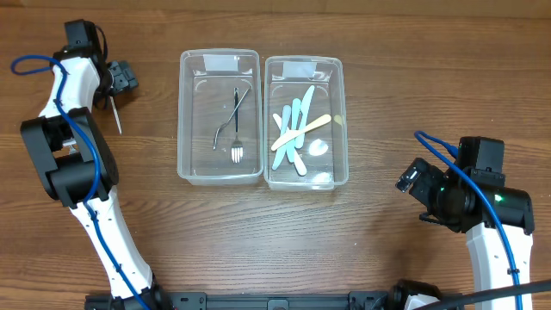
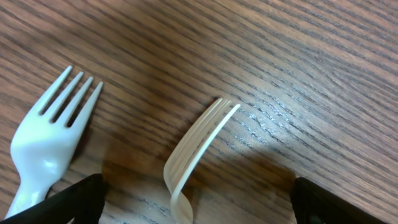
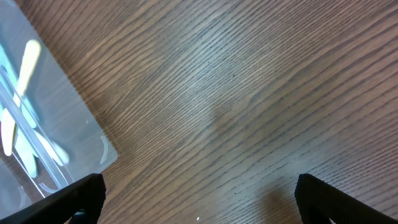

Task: Pack container

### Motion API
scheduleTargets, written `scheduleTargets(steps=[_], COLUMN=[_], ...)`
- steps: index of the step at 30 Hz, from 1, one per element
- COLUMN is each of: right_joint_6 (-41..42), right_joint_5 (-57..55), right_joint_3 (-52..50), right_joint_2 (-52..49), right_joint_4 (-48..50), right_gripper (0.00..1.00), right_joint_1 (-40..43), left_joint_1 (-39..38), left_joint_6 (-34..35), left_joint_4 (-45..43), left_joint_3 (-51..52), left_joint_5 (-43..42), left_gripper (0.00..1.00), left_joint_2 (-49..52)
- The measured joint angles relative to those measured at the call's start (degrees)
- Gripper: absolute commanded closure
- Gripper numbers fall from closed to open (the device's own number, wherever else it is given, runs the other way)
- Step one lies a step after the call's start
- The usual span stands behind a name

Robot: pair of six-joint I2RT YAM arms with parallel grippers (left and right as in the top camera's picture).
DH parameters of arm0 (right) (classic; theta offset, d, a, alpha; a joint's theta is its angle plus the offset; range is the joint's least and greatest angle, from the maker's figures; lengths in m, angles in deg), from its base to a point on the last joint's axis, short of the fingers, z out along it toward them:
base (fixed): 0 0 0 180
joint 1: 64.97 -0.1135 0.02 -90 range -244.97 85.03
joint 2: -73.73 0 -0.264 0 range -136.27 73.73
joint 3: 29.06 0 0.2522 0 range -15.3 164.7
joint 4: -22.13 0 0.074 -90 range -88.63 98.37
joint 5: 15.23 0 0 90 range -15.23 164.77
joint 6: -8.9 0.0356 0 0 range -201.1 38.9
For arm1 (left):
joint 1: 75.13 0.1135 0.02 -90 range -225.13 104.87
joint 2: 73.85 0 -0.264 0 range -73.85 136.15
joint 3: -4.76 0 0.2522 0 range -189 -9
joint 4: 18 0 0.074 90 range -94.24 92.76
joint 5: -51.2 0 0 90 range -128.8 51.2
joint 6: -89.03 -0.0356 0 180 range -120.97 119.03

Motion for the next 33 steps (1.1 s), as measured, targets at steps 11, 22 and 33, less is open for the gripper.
scheduleTargets(steps=[11, 22, 33], right_joint_6=[0.0, 0.0, 0.0], right_joint_5=[0.0, 0.0, 0.0], right_joint_3=[0.0, 0.0, 0.0], right_joint_2=[0.0, 0.0, 0.0], right_joint_4=[0.0, 0.0, 0.0], right_gripper=[0.0, 0.0, 0.0], right_joint_1=[0.0, 0.0, 0.0], left_joint_1=[0.0, -0.1, -0.2], left_joint_6=[-0.4, -0.6, -0.6], left_joint_4=[0.1, 1.2, 5.5], left_joint_3=[0.0, -0.3, -0.6], left_joint_5=[-0.3, -0.7, -0.6], left_gripper=[0.65, 0.96, 0.96], left_joint_2=[0.0, 0.0, -0.7])
